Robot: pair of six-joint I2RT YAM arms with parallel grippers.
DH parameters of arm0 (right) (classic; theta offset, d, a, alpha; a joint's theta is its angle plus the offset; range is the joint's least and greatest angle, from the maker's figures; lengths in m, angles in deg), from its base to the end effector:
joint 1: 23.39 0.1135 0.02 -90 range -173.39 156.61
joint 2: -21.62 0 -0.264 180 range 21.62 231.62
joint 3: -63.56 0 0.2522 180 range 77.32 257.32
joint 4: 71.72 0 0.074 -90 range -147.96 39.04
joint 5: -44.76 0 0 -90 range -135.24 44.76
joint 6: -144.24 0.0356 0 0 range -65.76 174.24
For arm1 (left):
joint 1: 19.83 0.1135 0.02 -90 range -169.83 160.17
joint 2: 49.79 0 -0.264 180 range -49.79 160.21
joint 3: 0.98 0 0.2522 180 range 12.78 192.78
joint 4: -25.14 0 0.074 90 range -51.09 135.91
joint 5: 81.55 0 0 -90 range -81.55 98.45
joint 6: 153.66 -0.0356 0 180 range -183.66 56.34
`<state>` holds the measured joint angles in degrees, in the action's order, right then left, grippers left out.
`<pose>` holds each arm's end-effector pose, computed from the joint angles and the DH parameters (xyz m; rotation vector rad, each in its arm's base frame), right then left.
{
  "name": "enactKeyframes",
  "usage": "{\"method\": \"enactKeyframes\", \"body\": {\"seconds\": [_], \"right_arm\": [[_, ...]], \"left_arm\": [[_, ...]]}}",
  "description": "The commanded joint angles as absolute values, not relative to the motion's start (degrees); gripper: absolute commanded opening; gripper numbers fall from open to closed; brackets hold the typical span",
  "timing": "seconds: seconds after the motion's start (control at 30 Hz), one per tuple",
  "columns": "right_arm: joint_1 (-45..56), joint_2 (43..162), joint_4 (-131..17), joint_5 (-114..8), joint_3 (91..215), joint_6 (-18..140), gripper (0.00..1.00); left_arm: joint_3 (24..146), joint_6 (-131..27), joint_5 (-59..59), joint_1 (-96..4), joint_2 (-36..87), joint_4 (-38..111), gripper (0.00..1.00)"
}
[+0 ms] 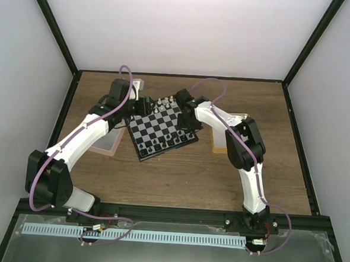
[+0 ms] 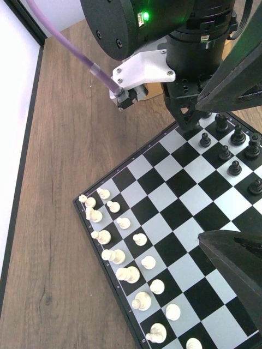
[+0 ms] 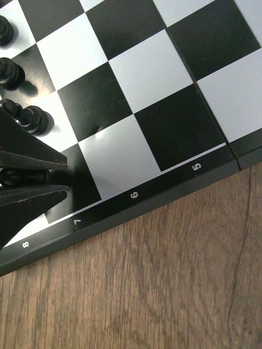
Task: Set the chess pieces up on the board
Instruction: Place the chess piece on the chessboard.
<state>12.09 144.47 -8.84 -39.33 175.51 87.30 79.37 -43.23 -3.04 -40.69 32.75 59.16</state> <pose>0.3616 0.2532 0.1825 -0.0392 2.8480 0.1070 0.3017 -0.1226 0.3013 0.1236 2.2552 -0.6157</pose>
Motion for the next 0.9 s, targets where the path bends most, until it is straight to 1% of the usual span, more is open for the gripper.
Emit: {"method": "enactKeyframes", "body": {"seconds": [0.0, 0.33, 0.5, 0.63, 0.87], "right_arm": [[12.7, 143.0, -10.2, -39.0, 176.4, 87.2, 0.01], [12.7, 144.4, -10.3, -36.8, 177.1, 86.9, 0.06], [12.6, 144.8, -10.7, -36.9, 177.2, 86.8, 0.13], [12.6, 144.8, -10.8, -37.1, 177.6, 87.1, 0.23], [12.6, 142.9, -10.0, -36.7, 179.1, 88.2, 0.28]], "left_arm": [[79.0, -43.5, -3.4, -40.4, 32.8, 59.0, 0.61], [78.9, -43.4, -3.4, -40.3, 32.7, 59.0, 0.61], [78.9, -43.3, -3.5, -40.4, 32.6, 59.1, 0.61], [78.9, -43.2, -3.4, -40.4, 32.4, 59.2, 0.61], [79.4, -42.7, -2.4, -40.4, 31.6, 59.9, 0.61]]}}
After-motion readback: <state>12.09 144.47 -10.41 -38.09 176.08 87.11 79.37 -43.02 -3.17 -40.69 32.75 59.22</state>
